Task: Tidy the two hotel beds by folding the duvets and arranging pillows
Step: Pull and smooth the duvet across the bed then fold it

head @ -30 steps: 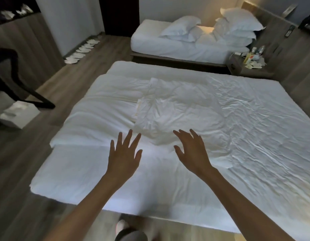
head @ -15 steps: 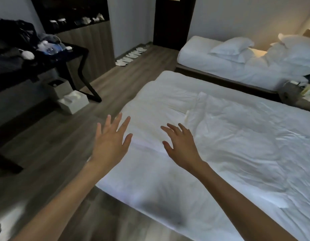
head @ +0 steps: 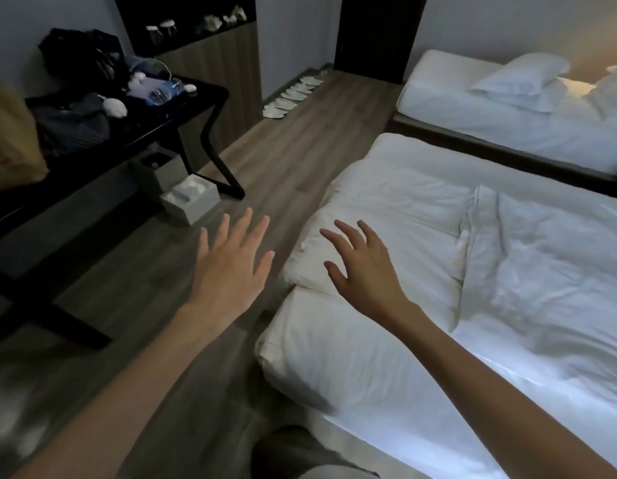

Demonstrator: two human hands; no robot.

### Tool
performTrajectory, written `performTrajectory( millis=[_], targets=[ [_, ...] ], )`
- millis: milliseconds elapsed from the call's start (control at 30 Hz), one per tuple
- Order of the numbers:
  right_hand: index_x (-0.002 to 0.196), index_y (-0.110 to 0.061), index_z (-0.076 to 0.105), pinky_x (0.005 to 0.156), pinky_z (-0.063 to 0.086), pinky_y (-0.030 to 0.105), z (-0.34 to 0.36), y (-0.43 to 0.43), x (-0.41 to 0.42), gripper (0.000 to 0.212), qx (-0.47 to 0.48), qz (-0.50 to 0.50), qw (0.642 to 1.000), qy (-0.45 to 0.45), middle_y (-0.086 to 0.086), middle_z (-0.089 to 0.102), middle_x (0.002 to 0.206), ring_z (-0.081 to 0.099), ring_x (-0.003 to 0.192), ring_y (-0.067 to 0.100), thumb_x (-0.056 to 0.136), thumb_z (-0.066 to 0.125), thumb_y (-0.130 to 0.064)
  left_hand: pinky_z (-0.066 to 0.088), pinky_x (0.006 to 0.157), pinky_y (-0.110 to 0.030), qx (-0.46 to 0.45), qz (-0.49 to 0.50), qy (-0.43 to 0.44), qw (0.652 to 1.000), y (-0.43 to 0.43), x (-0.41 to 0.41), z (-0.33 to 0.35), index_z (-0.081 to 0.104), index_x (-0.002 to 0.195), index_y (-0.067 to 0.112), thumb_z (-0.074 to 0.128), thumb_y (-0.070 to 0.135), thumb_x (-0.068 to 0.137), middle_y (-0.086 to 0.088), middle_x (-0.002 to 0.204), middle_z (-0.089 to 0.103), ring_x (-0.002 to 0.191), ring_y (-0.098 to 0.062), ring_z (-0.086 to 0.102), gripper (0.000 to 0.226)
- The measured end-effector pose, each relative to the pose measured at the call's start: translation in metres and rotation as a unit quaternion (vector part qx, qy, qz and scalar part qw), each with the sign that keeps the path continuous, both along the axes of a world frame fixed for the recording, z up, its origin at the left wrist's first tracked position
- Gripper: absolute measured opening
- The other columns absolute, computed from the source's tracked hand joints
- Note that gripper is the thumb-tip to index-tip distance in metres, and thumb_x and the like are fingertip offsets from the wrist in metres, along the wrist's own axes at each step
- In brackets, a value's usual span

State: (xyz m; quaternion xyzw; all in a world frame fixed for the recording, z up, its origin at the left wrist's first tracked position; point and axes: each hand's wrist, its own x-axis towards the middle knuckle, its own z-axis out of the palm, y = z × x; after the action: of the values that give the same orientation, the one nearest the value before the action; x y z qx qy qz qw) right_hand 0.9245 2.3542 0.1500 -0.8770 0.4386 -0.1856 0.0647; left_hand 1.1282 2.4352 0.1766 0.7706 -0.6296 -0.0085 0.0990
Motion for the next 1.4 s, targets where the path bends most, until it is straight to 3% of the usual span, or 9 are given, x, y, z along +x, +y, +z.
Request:
performTrajectory(
  millis=[400,533,867,1033,1233,1400],
  targets=[
    [0.143,-0.023,0.044,0.110,0.032,0.056,-0.033,-0.141,0.181,0.055,0.001,-0.017,0.999,0.040,0.011,0.038,0.151,0.027,0.140,0.044,0.091,0.062,-0.029,0.010,0.120,-0.048,0.027,-0.072,-0.054,0.996,-0.141,0.193,-0.014,0.003,0.154,0.031,0.024,0.048,0.101,0.003,0.162,0.000,0.149,-0.023,0.000,0.059],
    [0.145,-0.024,0.040,0.112,0.027,0.054,-0.025,-0.198,0.236,0.056,0.000,-0.047,0.997,0.053,0.010,0.034,0.154,0.024,0.141,0.043,0.093,0.058,-0.031,0.007,0.120,-0.046,0.036,-0.095,-0.045,0.994,-0.206,0.254,-0.008,0.004,0.154,0.032,0.025,0.048,0.101,0.002,0.162,0.001,0.149,-0.023,0.000,0.059],
    [0.146,-0.027,0.037,0.114,0.027,0.054,-0.042,-0.291,0.306,0.057,0.038,-0.160,0.983,0.079,0.010,0.030,0.155,0.023,0.143,0.039,0.093,0.059,-0.033,0.008,0.120,-0.049,0.065,-0.170,0.074,0.980,-0.372,0.347,-0.041,0.013,0.153,0.033,0.031,0.048,0.100,0.003,0.161,0.012,0.148,-0.020,0.011,0.058],
    [0.144,-0.026,0.040,0.111,0.029,0.053,-0.067,-0.328,0.334,0.057,0.056,-0.270,0.959,0.071,0.011,0.032,0.154,0.028,0.141,0.040,0.092,0.061,-0.033,0.013,0.118,-0.045,0.086,-0.240,0.109,0.961,-0.467,0.380,-0.064,0.015,0.153,0.033,0.034,0.049,0.100,0.002,0.161,0.013,0.147,-0.020,0.015,0.059],
    [0.145,-0.029,0.037,0.107,0.032,0.059,-0.081,-0.359,0.379,0.060,0.092,-0.418,0.900,0.082,0.011,0.027,0.156,0.026,0.140,0.043,0.090,0.062,-0.035,0.028,0.115,-0.043,0.119,-0.318,0.187,0.922,-0.583,0.415,-0.074,0.024,0.152,0.034,0.041,0.050,0.097,0.003,0.159,0.023,0.143,-0.019,0.027,0.059],
    [0.147,-0.032,0.033,0.110,0.026,0.061,-0.092,-0.381,0.394,0.062,0.134,-0.494,0.854,0.090,0.009,0.020,0.159,0.018,0.144,0.041,0.091,0.059,-0.036,0.025,0.115,-0.038,0.190,-0.345,0.229,0.890,-0.647,0.410,-0.089,0.023,0.152,0.030,0.043,0.049,0.097,0.000,0.159,0.022,0.144,-0.019,0.025,0.062]
  ],
)
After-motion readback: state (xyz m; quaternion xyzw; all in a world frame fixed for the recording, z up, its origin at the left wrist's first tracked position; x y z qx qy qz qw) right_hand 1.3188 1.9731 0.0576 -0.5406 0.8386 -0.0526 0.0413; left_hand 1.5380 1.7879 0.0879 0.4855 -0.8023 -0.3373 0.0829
